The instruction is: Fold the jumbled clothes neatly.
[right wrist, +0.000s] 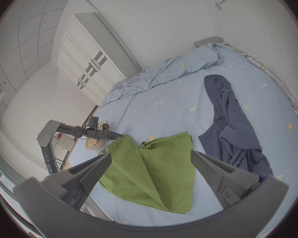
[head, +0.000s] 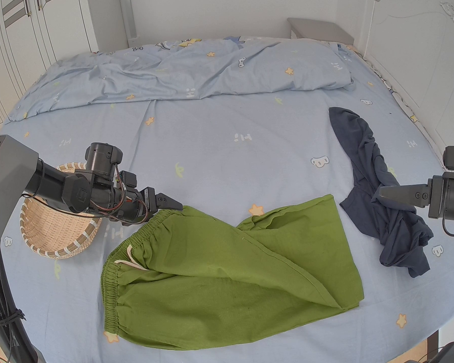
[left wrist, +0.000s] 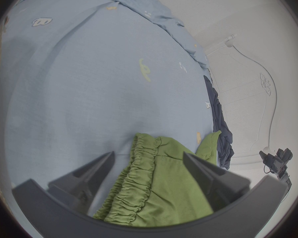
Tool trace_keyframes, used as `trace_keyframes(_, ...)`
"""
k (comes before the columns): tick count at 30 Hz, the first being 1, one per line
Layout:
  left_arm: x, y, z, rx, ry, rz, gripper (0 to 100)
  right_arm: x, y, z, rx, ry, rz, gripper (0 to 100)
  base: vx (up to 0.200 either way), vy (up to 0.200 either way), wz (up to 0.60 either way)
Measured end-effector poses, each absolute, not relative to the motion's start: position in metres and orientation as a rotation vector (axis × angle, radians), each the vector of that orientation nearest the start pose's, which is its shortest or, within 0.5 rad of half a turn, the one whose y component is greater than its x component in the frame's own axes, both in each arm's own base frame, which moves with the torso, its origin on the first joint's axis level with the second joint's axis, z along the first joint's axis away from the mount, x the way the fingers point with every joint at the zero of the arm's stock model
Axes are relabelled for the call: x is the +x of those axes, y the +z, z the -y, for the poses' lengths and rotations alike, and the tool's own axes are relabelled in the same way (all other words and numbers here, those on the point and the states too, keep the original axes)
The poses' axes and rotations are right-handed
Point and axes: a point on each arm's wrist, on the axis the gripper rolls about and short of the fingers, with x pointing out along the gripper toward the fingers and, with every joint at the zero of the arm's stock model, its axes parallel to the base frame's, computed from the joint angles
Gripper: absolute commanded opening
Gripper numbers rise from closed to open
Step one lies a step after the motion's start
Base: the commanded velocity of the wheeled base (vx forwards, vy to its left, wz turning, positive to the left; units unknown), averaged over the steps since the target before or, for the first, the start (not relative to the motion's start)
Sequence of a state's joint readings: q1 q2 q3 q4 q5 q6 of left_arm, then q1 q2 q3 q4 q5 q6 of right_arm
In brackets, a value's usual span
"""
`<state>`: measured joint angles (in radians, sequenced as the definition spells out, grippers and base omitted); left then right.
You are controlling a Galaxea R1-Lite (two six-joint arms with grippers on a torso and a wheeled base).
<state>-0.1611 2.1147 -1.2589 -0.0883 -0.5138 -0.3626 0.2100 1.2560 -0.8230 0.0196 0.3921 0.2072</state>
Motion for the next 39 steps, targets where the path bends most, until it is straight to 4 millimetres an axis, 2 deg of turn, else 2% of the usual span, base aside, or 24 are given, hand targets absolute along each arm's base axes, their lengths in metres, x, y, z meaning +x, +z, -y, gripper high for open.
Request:
trace_keyframes(11,0.393,0.104,0.075,-0.469,-0.496,-0.884,0,0.182,0.236,-0.048,0.239,0.544,-0.519,100,0.0,0.0,0.0)
trace_keyframes(18,0.391,0.112,0.071,-0.476,-0.491,-0.865,0,0.182,0.236,-0.048,0.239,0.544,-0.519,100,0.0,0.0,0.0)
trace_keyframes(31,0.388,0.146,0.033,-0.506,-0.426,-0.749,0,0.183,0.235,-0.048,0.24,0.541,-0.524,100,0.0,0.0,0.0)
trace_keyframes(39,0.388,0.153,0.027,-0.507,-0.417,-0.727,0,0.187,0.23,-0.046,0.246,0.529,-0.548,100,0.0,0.0,0.0)
